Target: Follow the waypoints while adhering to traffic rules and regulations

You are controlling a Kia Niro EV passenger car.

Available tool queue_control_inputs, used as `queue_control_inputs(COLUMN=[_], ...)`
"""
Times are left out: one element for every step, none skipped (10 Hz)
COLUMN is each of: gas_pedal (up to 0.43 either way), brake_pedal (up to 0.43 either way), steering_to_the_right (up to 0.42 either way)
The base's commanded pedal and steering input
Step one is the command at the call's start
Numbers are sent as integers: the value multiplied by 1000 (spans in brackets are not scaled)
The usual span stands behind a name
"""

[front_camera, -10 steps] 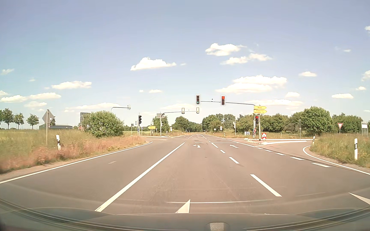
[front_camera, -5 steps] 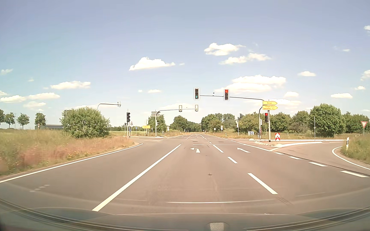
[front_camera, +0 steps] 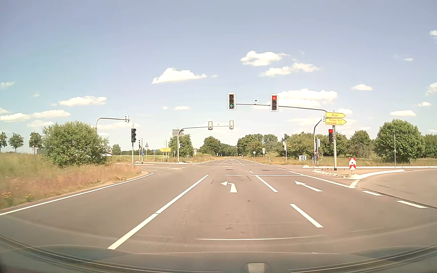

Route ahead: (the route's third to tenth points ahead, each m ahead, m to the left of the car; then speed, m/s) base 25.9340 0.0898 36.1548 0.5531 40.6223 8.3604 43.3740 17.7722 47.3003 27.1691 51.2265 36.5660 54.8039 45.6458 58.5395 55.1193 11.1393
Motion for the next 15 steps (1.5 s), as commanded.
queue_control_inputs(gas_pedal=[0, 0, 0, 0, 0, 0, 0, 0, 0, 0, 0, 0, 0, 0, 0], brake_pedal=[140, 134, 140, 134, 140, 140, 140, 140, 140, 140, 140, 140, 140, 140, 140], steering_to_the_right=[1, 1, 1, 1, 1, 1, 1, 1, 1, 1, 1, -1, -4, -10, -20])
